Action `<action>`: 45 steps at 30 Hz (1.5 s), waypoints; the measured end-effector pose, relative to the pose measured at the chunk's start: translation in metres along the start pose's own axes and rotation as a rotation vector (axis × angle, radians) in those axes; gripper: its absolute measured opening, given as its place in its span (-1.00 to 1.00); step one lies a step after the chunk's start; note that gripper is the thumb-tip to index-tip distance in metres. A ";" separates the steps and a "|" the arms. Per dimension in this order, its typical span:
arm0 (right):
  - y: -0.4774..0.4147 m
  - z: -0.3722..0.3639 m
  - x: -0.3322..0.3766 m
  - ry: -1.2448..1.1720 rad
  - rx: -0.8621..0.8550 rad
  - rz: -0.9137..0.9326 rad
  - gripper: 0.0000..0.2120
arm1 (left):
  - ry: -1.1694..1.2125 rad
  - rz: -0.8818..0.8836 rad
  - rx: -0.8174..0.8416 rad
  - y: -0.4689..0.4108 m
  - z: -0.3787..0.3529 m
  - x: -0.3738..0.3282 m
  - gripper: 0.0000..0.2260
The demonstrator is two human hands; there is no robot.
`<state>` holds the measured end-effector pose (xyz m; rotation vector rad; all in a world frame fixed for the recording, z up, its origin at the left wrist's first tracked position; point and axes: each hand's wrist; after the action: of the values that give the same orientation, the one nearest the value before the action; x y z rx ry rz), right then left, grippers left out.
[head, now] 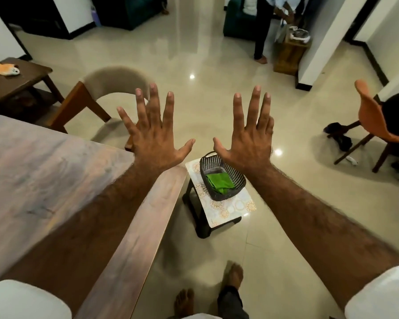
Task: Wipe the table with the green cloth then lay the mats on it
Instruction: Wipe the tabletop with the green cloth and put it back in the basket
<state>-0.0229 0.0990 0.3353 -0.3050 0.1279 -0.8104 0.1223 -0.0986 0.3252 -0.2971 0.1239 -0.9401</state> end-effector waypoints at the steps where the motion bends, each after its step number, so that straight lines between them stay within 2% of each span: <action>1: -0.007 -0.004 -0.001 -0.006 -0.008 0.009 0.14 | -0.005 0.008 0.007 -0.004 -0.002 0.001 0.15; 7: -0.084 -0.057 -0.033 -0.059 0.053 0.136 0.15 | -0.029 0.115 0.013 -0.053 -0.039 -0.021 0.08; 11: -0.131 -0.103 -0.058 -0.118 0.177 0.215 0.13 | 0.066 0.160 0.057 -0.085 -0.077 -0.047 0.01; 15: -0.151 -0.163 -0.083 -0.150 0.406 0.271 0.12 | 0.180 0.177 0.264 -0.106 -0.127 -0.076 -0.16; 20: -0.148 -0.237 -0.107 -0.137 0.706 0.354 0.05 | 0.191 0.208 0.474 -0.106 -0.183 -0.105 -0.19; 24: -0.136 -0.297 -0.119 -0.184 0.917 0.294 0.03 | 0.253 0.181 0.710 -0.096 -0.224 -0.129 -0.20; 27: -0.129 -0.345 -0.121 -0.138 1.080 0.281 -0.01 | 0.310 0.158 0.811 -0.086 -0.264 -0.146 -0.20; 32: -0.117 -0.441 -0.111 -0.012 1.256 0.323 -0.22 | 0.369 0.169 0.886 -0.074 -0.341 -0.165 -0.21; 39: -0.093 -0.538 -0.098 0.132 1.341 0.339 -0.09 | 0.454 0.201 0.869 -0.049 -0.393 -0.170 -0.22; 41: -0.090 -0.548 -0.101 0.139 1.293 0.348 -0.17 | 0.455 0.216 0.867 -0.045 -0.397 -0.167 -0.22; 45: -0.099 -0.543 -0.109 0.069 1.165 0.358 -0.46 | 0.479 0.252 0.879 -0.044 -0.397 -0.162 -0.22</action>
<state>-0.2902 -0.0046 -0.1491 0.8268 -0.2286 -0.4320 -0.0995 -0.0698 -0.0436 0.7455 0.1688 -0.7208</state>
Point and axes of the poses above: each hand's wrist, its own y-axis away from the middle knuckle, its own z-axis out of the back of the hand, x = y × z, and after that the axes turned 11 degrees about x, right-handed
